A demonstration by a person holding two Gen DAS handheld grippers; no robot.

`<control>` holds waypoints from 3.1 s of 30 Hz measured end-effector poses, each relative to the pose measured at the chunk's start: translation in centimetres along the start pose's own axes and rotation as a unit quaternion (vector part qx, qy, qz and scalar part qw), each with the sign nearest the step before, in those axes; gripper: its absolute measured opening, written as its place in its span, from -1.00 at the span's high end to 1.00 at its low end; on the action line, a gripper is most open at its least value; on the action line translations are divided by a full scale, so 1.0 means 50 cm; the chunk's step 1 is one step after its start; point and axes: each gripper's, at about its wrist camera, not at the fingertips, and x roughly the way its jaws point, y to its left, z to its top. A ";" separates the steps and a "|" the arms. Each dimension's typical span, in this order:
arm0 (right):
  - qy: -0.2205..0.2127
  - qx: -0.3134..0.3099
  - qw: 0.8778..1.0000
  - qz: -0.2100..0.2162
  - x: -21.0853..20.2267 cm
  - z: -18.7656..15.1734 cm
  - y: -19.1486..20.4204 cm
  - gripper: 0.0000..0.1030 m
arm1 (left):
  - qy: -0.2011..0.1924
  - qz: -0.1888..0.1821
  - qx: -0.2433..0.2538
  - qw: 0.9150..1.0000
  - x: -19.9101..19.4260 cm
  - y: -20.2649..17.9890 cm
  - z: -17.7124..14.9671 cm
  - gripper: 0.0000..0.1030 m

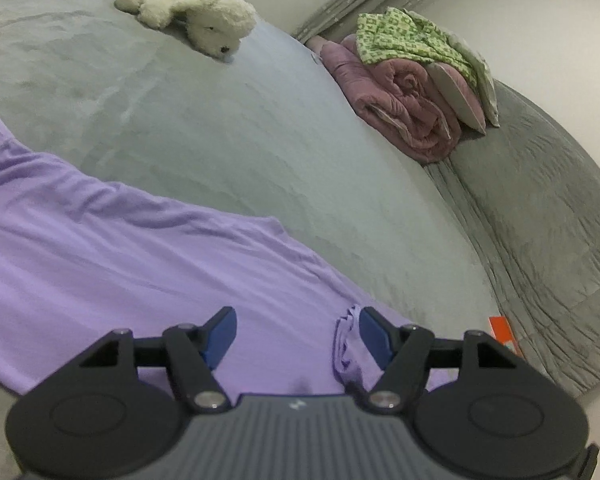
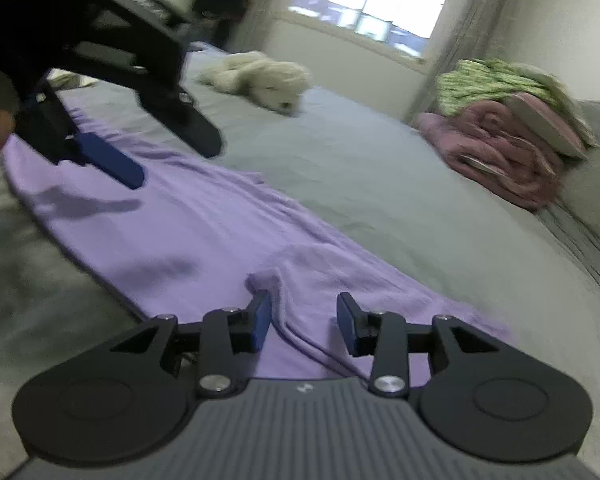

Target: Fold clothes

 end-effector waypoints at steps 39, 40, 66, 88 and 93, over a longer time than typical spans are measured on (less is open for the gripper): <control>-0.053 0.075 0.989 0.112 -0.039 0.020 -0.091 0.94 | 0.114 -0.155 -0.165 0.967 0.132 -0.054 -0.069 -0.51; -0.054 0.074 0.989 0.113 -0.041 0.020 -0.089 0.94 | 0.115 -0.153 -0.166 0.967 0.136 -0.057 -0.074 -0.51; -0.085 0.090 0.984 0.132 -0.036 0.066 -0.038 0.95 | 0.007 -0.042 0.044 0.998 0.079 -0.095 0.038 0.97; -0.088 0.134 0.967 0.199 0.019 0.158 0.132 0.95 | -0.014 0.030 0.054 0.998 -0.034 0.111 0.142 0.97; -0.082 0.140 0.963 0.216 0.023 0.165 0.168 0.95 | -0.029 0.034 0.056 0.997 -0.063 0.150 0.144 0.97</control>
